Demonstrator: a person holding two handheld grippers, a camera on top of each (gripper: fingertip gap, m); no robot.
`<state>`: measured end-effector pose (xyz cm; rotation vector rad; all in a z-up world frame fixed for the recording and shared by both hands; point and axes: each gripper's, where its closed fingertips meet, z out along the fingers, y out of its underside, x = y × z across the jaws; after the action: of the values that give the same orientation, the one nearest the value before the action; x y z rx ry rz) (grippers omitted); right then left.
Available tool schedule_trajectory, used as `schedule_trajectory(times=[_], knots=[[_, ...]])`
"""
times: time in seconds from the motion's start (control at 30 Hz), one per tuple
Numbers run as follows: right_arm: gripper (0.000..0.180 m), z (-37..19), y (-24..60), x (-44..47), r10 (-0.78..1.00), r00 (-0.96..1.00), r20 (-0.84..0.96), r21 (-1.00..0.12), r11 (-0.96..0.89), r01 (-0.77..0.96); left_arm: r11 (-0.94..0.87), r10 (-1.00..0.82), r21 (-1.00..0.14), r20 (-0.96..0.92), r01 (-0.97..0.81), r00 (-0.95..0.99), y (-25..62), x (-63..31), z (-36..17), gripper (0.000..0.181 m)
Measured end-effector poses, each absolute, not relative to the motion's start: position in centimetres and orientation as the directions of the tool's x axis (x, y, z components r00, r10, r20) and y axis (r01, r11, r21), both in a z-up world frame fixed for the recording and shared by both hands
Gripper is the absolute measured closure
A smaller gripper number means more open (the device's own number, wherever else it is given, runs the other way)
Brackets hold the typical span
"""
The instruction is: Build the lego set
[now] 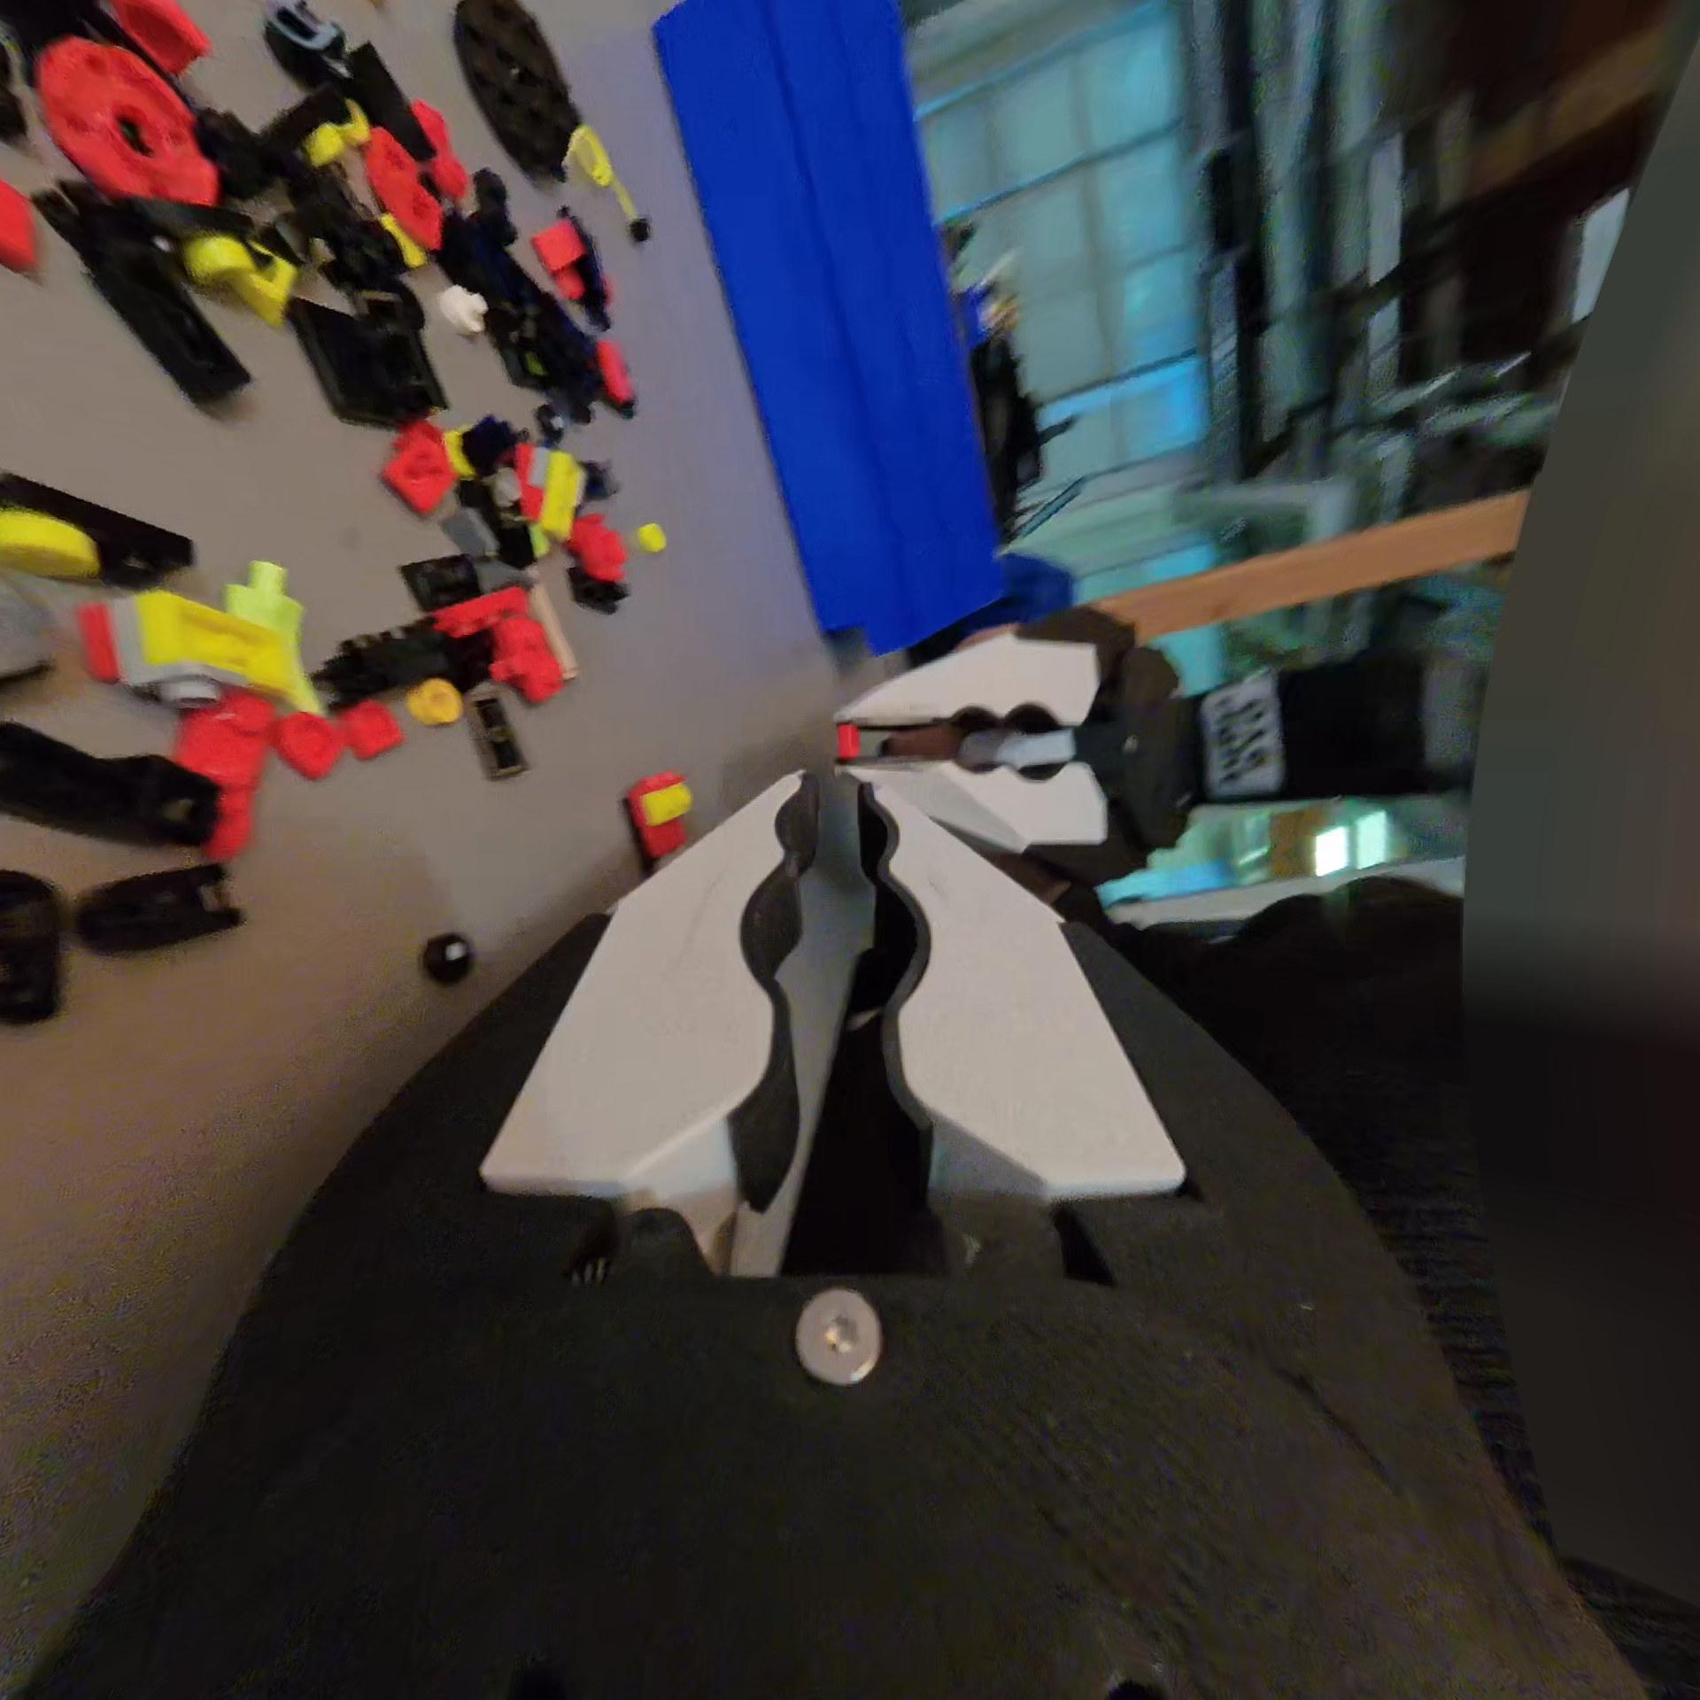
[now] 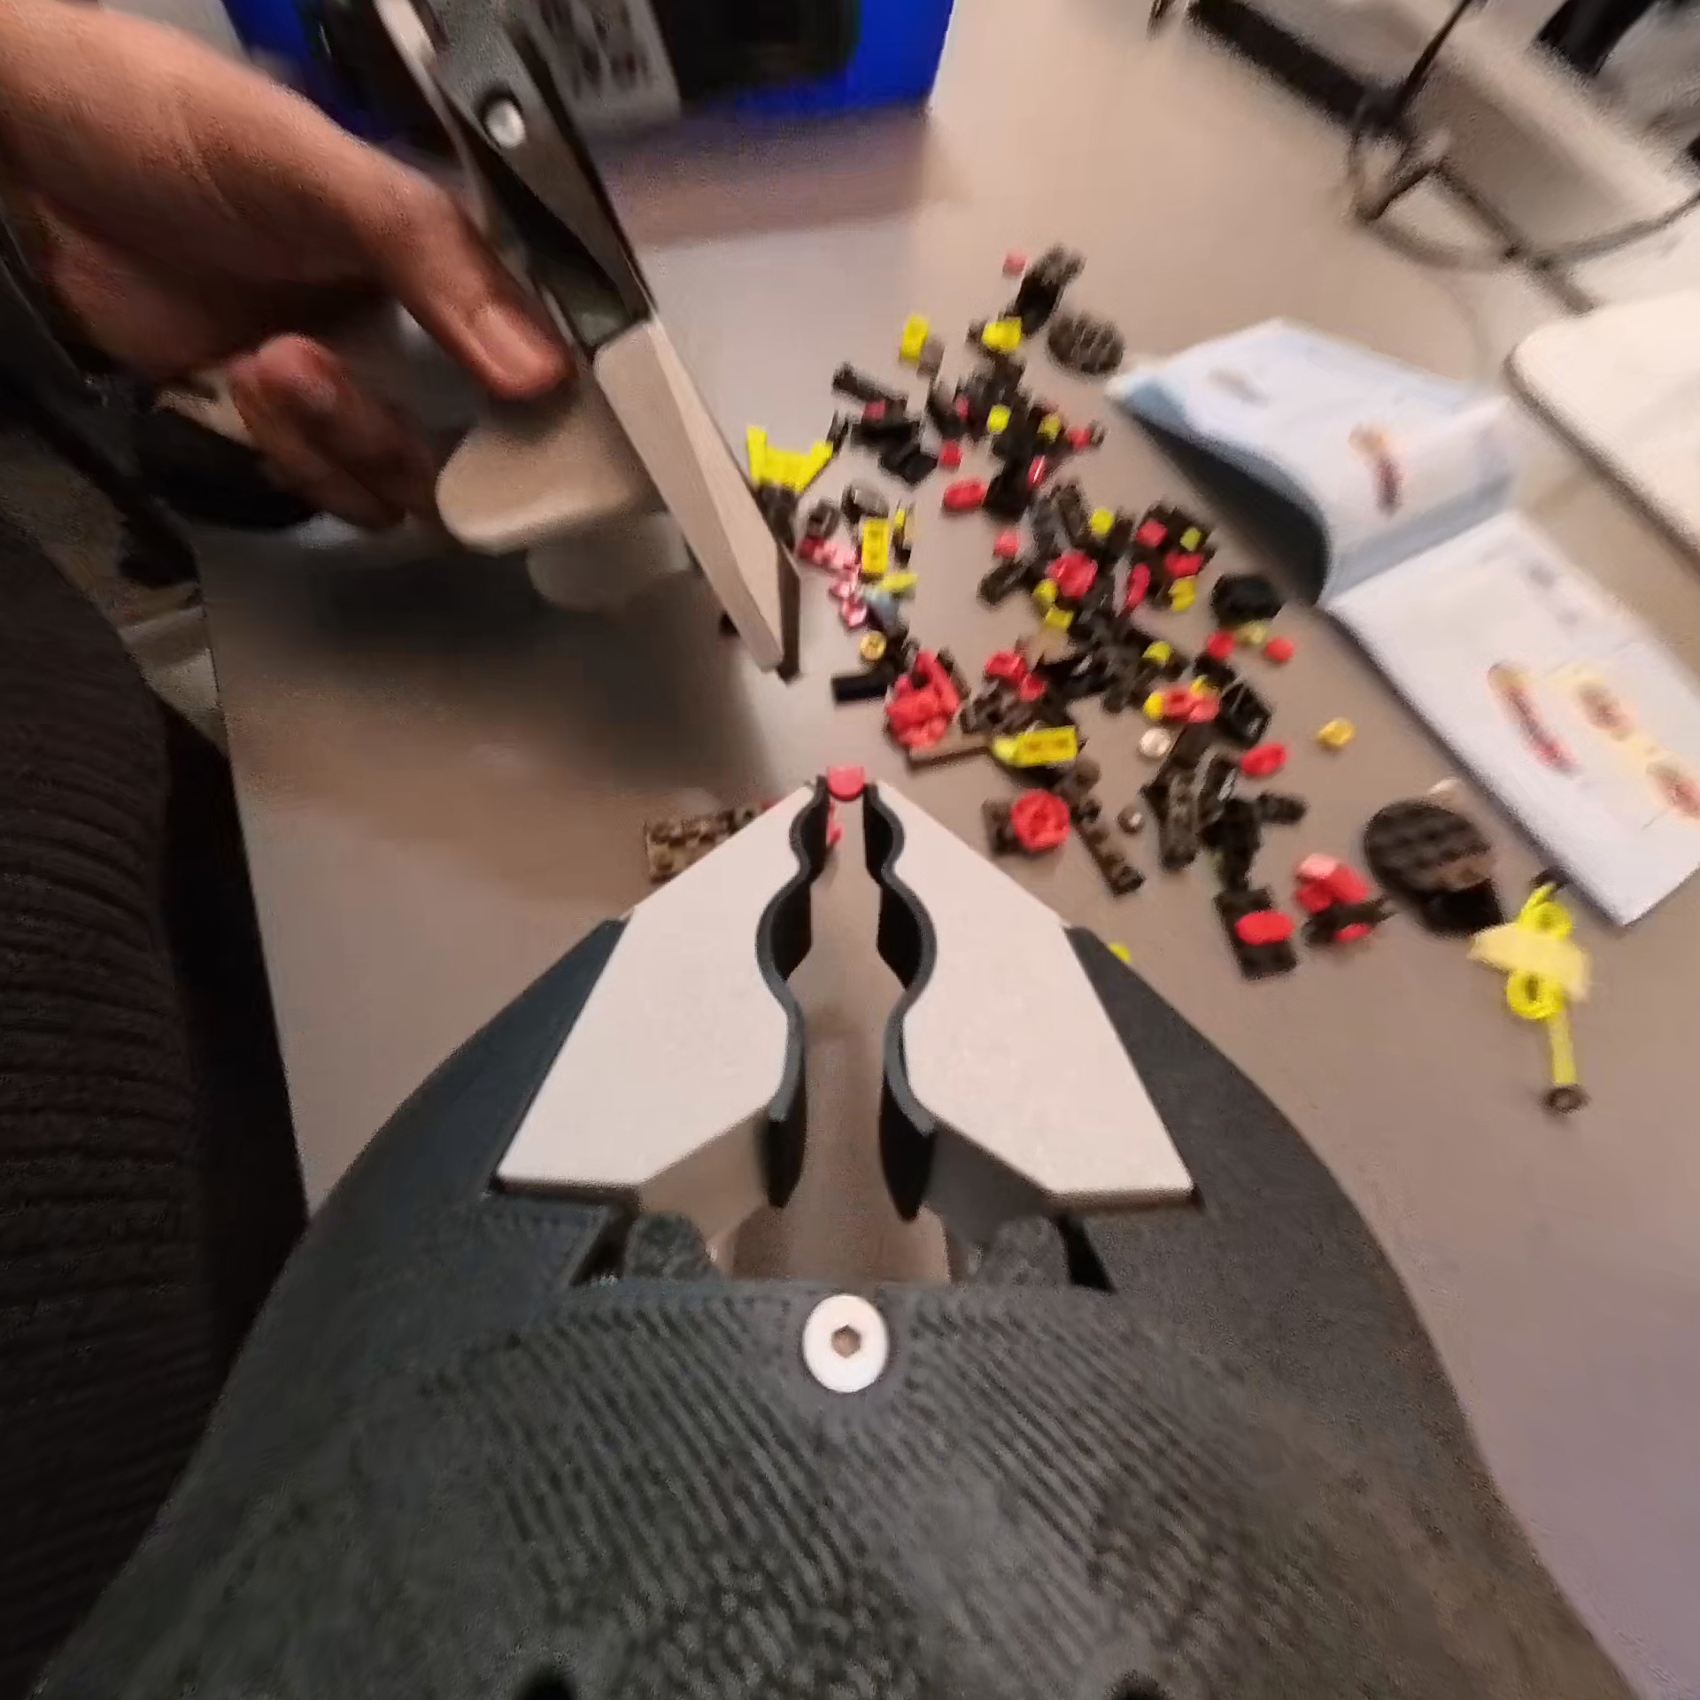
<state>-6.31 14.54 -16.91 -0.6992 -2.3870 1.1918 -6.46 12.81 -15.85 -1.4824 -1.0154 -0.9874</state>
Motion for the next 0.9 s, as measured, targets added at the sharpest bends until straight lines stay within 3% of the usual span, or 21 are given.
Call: schedule_trajectory(times=[0.13,0.4,0.9], knots=[[0.174,-19.4,14.4,-5.1,0.563,-0.826,0.02,-0.762,0.544,0.352,-0.278,0.315,-0.432,0.803,0.858,0.506,12.1,-6.0,-19.2,0.166],[0.174,-21.0,13.3,-3.7,0.509,-0.86,0.011,-0.717,0.604,0.348,-0.459,0.337,-0.441,0.717,0.772,0.61,12.7,-3.3,-21.0,0.172],[0.174,-21.5,13.3,-3.8,0.506,-0.862,-0.041,-0.714,0.589,0.38,-0.457,0.361,-0.426,0.713,0.781,0.601,13.3,-3.9,-21.2,0.175]])
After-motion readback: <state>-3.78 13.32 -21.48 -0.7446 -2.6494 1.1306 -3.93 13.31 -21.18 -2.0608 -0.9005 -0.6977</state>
